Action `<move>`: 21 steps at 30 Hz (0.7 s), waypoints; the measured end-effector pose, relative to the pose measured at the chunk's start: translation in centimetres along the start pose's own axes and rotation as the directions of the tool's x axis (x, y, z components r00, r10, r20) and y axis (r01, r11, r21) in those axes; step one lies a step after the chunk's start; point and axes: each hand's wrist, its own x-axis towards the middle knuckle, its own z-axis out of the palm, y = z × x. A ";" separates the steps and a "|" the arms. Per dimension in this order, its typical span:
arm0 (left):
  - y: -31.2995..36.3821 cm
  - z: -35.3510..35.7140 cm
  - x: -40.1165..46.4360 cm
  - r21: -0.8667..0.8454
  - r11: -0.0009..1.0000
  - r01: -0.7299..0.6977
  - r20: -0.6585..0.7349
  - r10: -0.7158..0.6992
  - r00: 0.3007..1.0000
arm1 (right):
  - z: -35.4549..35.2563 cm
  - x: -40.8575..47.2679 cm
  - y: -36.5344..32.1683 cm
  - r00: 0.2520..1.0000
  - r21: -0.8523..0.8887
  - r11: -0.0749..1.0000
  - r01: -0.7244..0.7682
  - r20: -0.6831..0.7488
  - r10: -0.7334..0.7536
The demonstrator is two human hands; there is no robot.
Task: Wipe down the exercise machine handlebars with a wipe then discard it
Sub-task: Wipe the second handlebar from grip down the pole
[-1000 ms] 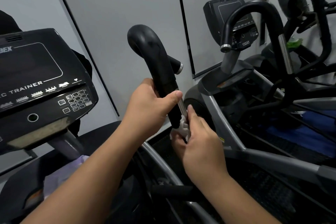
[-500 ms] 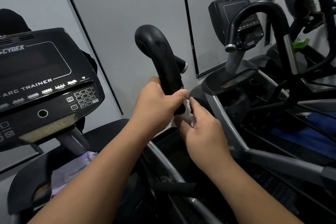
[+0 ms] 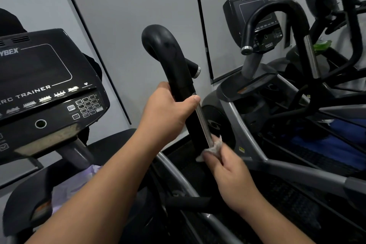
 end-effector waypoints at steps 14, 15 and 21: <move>-0.1 0.3 -0.2 -0.034 0.999 -0.006 -0.005 0.006 1.000 | -1.1 0.7 0.8 0.996 0.252 0.963 -0.093 0.026 0.089; -0.1 0.4 -0.1 -0.035 0.999 -0.007 -0.005 0.006 1.000 | -1.1 0.8 1.2 0.994 0.284 0.953 -0.107 0.032 0.102; -0.3 0.4 -0.1 -0.040 0.999 -0.005 -0.016 0.004 1.000 | -0.9 0.3 2.2 0.976 0.405 0.890 -0.208 0.033 0.213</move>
